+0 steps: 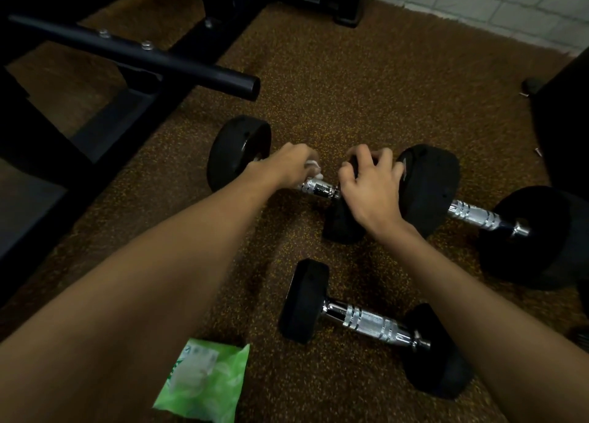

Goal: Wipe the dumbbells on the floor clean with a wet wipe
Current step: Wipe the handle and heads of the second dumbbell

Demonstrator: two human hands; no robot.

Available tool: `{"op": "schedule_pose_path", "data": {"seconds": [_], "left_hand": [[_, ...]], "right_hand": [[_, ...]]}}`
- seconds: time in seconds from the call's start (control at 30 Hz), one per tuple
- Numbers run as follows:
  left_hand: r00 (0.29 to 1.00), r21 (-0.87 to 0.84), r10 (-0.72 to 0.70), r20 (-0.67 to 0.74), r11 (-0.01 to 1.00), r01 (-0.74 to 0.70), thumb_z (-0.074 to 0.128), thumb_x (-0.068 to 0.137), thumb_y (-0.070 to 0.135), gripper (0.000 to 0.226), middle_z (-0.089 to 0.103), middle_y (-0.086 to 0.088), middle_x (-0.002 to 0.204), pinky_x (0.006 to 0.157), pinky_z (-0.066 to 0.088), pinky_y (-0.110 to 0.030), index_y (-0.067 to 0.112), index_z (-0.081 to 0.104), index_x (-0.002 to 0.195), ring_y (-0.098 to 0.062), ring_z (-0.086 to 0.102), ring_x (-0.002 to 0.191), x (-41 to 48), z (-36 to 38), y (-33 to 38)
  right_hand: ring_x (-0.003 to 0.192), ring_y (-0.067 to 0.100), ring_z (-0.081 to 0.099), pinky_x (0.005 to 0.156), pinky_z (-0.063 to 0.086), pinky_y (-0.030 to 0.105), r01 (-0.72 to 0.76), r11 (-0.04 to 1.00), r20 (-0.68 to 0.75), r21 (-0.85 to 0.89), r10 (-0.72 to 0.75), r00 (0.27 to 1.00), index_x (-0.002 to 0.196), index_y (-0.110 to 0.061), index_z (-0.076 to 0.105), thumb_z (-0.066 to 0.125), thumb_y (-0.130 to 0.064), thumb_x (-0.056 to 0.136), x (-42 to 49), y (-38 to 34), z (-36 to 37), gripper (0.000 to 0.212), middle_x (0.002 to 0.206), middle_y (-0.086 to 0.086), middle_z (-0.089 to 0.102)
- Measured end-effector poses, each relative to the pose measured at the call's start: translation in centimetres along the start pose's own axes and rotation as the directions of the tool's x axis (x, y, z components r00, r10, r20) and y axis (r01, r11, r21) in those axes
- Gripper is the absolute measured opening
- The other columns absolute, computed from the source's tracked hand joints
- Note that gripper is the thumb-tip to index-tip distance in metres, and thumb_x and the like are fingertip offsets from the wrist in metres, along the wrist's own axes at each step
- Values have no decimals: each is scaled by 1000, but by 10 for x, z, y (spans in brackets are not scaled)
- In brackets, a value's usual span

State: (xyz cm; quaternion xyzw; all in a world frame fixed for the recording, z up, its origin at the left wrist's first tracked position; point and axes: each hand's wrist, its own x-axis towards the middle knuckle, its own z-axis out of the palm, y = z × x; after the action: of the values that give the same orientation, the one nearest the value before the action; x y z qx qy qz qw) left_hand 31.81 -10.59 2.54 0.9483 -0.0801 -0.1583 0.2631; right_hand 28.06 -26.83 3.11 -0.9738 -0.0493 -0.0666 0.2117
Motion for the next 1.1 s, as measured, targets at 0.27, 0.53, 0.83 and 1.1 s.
{"op": "schedule_pose_path", "data": {"seconds": [0.27, 0.53, 0.83, 1.1], "left_hand": [[990, 19, 106, -94, 994, -104, 53, 93, 24, 19, 62, -8, 106, 88, 49, -44, 35, 64, 104, -26, 58, 100, -13, 1, -13], [991, 4, 104, -82, 995, -104, 52, 94, 36, 24, 62, -12, 112, 91, 48, -46, 27, 63, 113, -29, 57, 107, -4, -3, -8], [950, -7, 205, -235, 977, -213, 50, 92, 8, 32, 68, -7, 115, 92, 49, -38, 21, 64, 118, -22, 62, 108, -24, 19, -19], [828, -58, 288, -481, 932, -358, 48, 86, -14, 44, 61, -9, 127, 111, 34, -27, 8, 62, 122, -16, 53, 125, -58, 44, -29]], "right_hand": [[116, 35, 39, 101, 23, 42, 15, 1000, -33, -16, -16, 999, 123, -16, 53, 41, -34, 96, 1, 1, 3, 34, 122, 16, 45], [116, 34, 40, 100, 23, 42, 5, 1000, -33, -3, -5, 999, 122, -18, 53, 40, -34, 96, 5, 3, 5, 33, 122, 16, 46], [118, 34, 40, 99, 21, 40, 11, 1000, -47, -2, -11, 999, 120, -18, 54, 39, -36, 95, 4, 4, 6, 34, 123, 16, 47], [118, 33, 40, 98, 17, 38, 31, 999, -76, -9, -31, 997, 123, -16, 55, 43, -33, 96, 0, 2, 4, 34, 123, 16, 47]]}}
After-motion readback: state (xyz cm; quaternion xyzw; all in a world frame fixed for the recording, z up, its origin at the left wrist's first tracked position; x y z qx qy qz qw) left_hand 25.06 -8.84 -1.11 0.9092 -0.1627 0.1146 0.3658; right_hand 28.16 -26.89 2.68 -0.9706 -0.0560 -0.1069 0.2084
